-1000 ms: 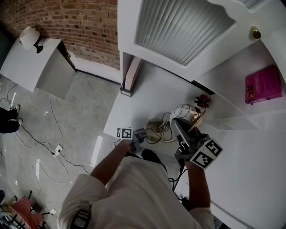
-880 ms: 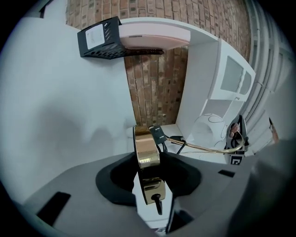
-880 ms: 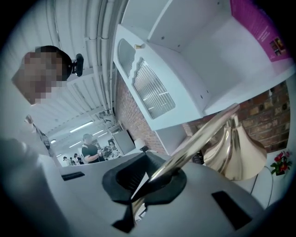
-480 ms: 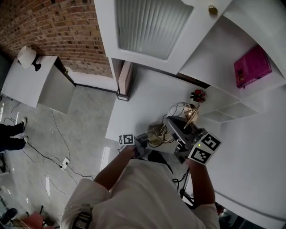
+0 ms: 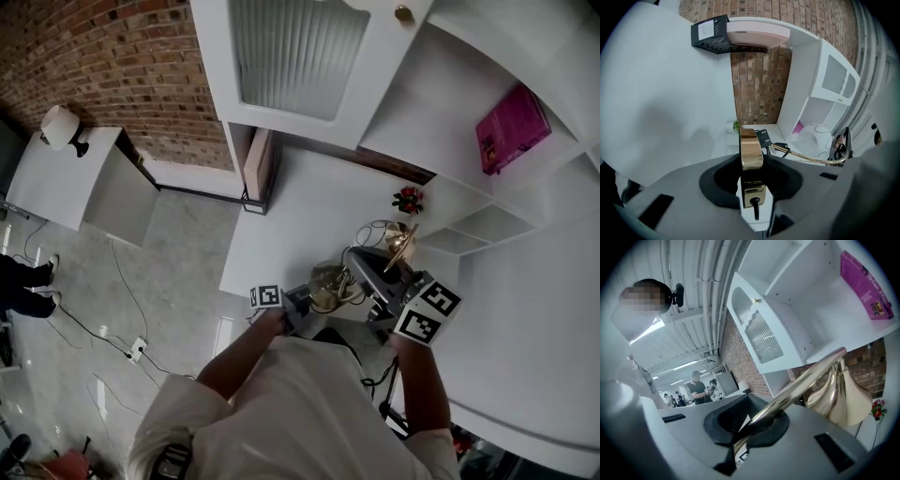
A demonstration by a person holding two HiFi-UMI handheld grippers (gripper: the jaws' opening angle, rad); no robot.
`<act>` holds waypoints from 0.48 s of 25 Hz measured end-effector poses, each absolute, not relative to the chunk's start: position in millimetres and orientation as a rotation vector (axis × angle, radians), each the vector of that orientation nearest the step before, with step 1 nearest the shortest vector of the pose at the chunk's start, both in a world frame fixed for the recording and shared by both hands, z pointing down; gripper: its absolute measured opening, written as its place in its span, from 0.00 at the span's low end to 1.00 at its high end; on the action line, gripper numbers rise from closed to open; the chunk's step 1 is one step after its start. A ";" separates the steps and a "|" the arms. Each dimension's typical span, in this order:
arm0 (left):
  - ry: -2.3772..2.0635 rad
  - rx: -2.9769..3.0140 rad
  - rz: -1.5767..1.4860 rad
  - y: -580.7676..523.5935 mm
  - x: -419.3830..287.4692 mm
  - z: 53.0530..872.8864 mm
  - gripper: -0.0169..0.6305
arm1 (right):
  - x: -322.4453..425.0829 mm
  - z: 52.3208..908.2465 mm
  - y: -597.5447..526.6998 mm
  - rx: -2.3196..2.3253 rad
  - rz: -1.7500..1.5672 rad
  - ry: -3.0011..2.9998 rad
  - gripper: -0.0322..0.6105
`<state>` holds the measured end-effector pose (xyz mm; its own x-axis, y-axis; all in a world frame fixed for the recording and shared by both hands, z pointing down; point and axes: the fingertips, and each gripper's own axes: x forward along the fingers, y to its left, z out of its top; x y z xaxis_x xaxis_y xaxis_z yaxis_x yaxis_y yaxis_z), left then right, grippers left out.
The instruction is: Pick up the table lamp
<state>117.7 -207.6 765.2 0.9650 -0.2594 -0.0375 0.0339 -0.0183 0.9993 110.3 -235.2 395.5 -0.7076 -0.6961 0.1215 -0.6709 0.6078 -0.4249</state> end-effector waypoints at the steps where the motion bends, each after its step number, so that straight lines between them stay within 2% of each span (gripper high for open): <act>1: -0.181 1.578 -0.237 -205.6 118.6 763.2 0.24 | 111.3 393.5 -231.9 -1.168 -0.690 2.770 0.07; 12: -0.261 1.585 -0.309 -155.8 139.8 751.7 0.24 | 133.9 381.4 -170.3 -1.022 -0.664 2.850 0.07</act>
<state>139.8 -155.8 751.7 0.9349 -0.3532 -0.0361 0.0241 -0.0383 0.9990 133.9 -170.3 381.4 -0.7820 -0.6148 0.1025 -0.5969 0.6912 -0.4074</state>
